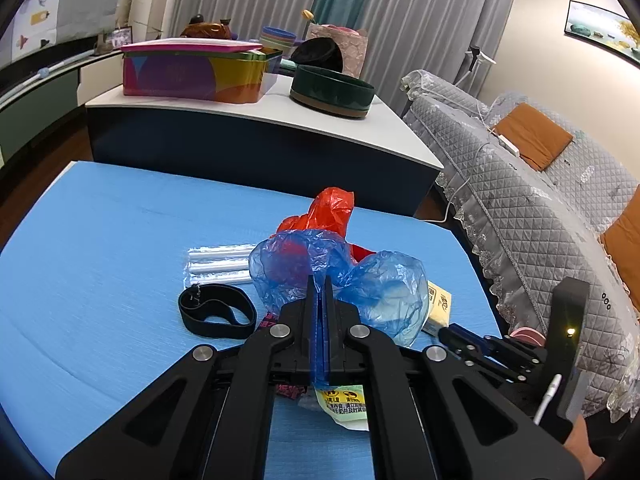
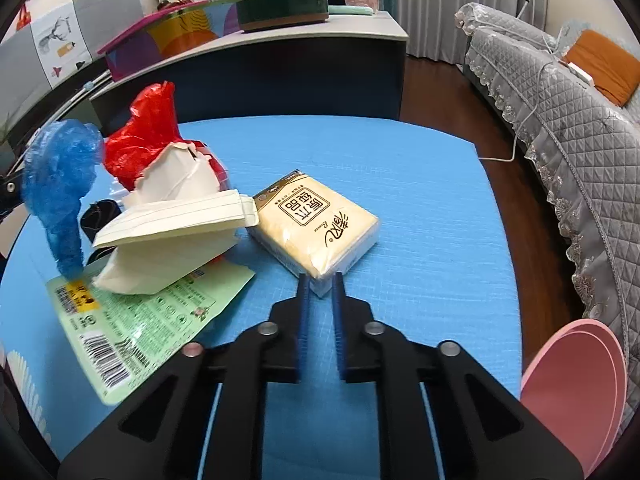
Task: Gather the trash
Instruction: 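Grasp the tissue packet with the right tool while the left tool holds the blue bag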
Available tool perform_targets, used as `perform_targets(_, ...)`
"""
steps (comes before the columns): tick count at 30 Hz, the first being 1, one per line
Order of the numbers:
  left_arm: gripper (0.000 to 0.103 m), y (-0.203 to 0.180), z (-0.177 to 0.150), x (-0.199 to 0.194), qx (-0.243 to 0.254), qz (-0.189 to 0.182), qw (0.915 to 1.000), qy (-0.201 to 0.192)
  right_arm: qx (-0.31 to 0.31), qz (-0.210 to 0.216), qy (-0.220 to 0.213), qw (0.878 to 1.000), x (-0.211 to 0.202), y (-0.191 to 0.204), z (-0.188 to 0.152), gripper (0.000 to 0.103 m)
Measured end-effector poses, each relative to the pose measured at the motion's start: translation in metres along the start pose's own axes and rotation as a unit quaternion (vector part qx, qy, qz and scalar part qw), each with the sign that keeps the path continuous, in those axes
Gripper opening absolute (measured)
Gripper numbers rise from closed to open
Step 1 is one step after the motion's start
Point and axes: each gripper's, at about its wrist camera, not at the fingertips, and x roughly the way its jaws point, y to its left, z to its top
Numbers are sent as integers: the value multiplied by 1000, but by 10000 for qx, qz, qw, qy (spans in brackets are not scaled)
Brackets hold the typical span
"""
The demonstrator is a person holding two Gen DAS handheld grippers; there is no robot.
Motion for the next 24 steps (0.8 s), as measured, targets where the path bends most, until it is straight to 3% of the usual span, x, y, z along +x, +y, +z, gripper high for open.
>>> perform_targets(3,1,1,-1,-5,-90,-24,10000,-2,95,-38,-81,9999,-8,-3,2,15)
perform_targets(4,1,1,-1,-7,-75,-21,10000,-18,141,-59,-108,9998,-9,-4,3,36)
perform_targets(5,1,0,-1,-8,-66,-22,10000,-22,169,-83,-150,9997,-10,-4,4,71)
perform_targets(6,1,0,-1,-9,-70,-30,10000,-25,168,-64,-232,9996,-11,-5,6,79)
perform_targets(11,1,10,2,-10,-170,-29,9998,-45,-16,-141,-124,9998,5,-4,23,80)
perform_targets(17,1,15,3,-11,-219,-58,9997,-32,-249,53,228,9994,33,-3,35,88)
perform_targets(24,1,12,3,-12,-216,-137,9997,-10,-346,164,426,9984,49,-2,36,85)
